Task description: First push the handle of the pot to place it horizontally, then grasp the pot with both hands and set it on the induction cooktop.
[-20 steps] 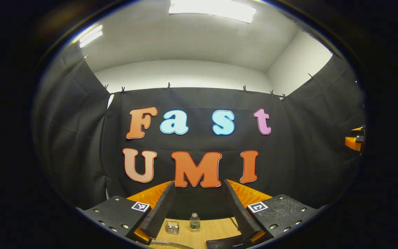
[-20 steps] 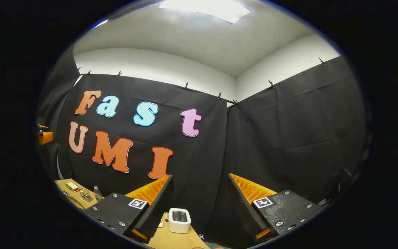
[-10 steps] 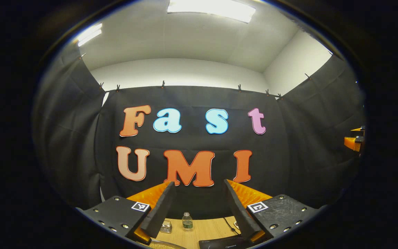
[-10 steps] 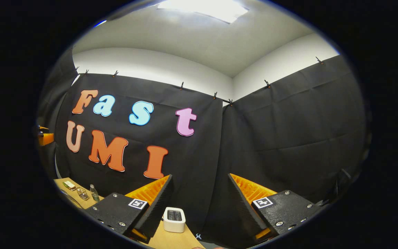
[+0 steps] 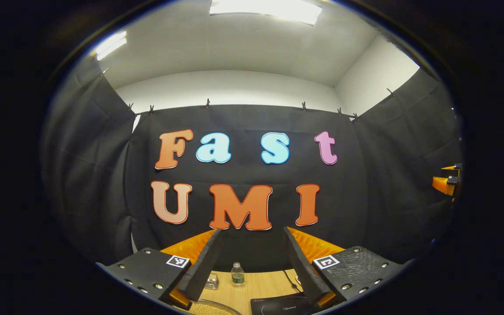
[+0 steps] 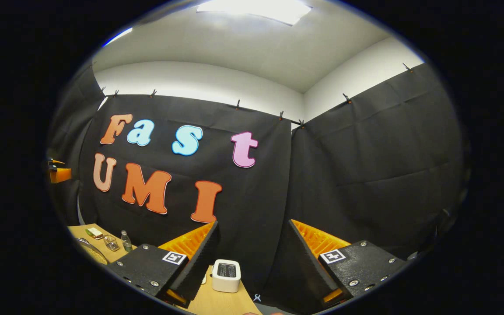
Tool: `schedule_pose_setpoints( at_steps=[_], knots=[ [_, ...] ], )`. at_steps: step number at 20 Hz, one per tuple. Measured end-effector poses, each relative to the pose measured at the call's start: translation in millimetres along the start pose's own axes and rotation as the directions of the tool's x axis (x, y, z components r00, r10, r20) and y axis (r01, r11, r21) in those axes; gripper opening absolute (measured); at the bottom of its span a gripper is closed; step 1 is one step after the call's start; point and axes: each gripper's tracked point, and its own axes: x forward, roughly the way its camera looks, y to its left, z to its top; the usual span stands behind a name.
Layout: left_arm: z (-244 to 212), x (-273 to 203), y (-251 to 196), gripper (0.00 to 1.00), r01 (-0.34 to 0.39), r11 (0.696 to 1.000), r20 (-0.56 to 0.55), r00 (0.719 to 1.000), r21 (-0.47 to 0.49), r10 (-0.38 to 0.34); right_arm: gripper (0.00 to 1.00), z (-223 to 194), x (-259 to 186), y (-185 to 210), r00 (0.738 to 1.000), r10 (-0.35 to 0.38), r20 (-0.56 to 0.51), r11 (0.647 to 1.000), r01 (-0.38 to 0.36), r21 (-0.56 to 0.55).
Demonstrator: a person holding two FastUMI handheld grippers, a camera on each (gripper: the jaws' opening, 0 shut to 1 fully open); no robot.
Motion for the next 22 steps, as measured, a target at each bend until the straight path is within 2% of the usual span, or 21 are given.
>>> schedule_pose_setpoints(
  at_steps=[5, 6, 8, 9, 10, 11, 12, 13, 14, 16, 18, 22],
  knots=[
    [-29, -20, -6, 0.88, -0.036, 0.999, -0.099, 0.995, -0.026, 0.034, 0.95, -15, 2, 0, 0.997, 0.069, -0.019, 0.998, -0.069, 0.009],
    [-36, -24, 0, 0.87, -0.063, 0.998, -0.125, 0.99, -0.021, 0.06, 0.95, -17, 3, 2, 0.996, 0.086, -0.023, 0.996, -0.085, 0.013],
    [-60, -32, 7, 0.64, -0.098, 0.995, -0.201, 0.975, -0.013, 0.093, 0.95, -20, 2, 4, 0.993, 0.115, -0.028, 0.993, -0.114, 0.021],
    [-72, -36, 7, 0.6, -0.101, 0.995, -0.244, 0.966, -0.023, 0.092, 0.95, -22, 2, 3, 0.992, 0.125, -0.028, 0.992, -0.124, 0.024],
    [-88, -42, 2, 0.49, -0.089, 0.995, -0.294, 0.953, -0.04, 0.073, 0.95, -23, 3, 4, 0.99, 0.137, -0.028, 0.99, -0.136, 0.029],
    [-102, -47, 4, 0.46, -0.098, 0.994, -0.339, 0.937, -0.038, 0.079, 0.95, -26, 0, 6, 0.988, 0.154, -0.029, 0.988, -0.152, 0.039],
    [-118, -52, 13, 0.3, -0.116, 0.993, -0.389, 0.916, -0.015, 0.101, 0.95, -29, 0, 9, 0.986, 0.163, -0.033, 0.986, -0.162, 0.05],
    [-130, -60, 24, 0.27, -0.147, 0.989, -0.423, 0.895, 0.022, 0.142, 0.95, -33, -1, 8, 0.985, 0.168, -0.039, 0.984, -0.166, 0.059],
    [-146, -66, 24, 0.1, -0.144, 0.989, -0.469, 0.872, 0.033, 0.142, 0.95, -39, 0, 9, 0.984, 0.173, -0.048, 0.983, -0.169, 0.065],
    [-179, -74, 23, 0.07, -0.128, 0.991, -0.56, 0.819, 0.031, 0.123, 0.95, -49, 0, 8, 0.982, 0.174, -0.068, 0.983, -0.169, 0.069],
    [-219, -86, 23, 0.07, -0.11, 0.993, -0.653, 0.749, 0.043, 0.111, 0.95, -54, 1, 6, 0.983, 0.167, -0.077, 0.985, -0.162, 0.066],
    [-278, -129, 37, 0.07, -0.089, 0.994, -0.816, 0.567, 0.069, 0.107, 0.95, -65, 3, 5, 0.983, 0.154, -0.095, 0.986, -0.148, 0.071]
  ],
)
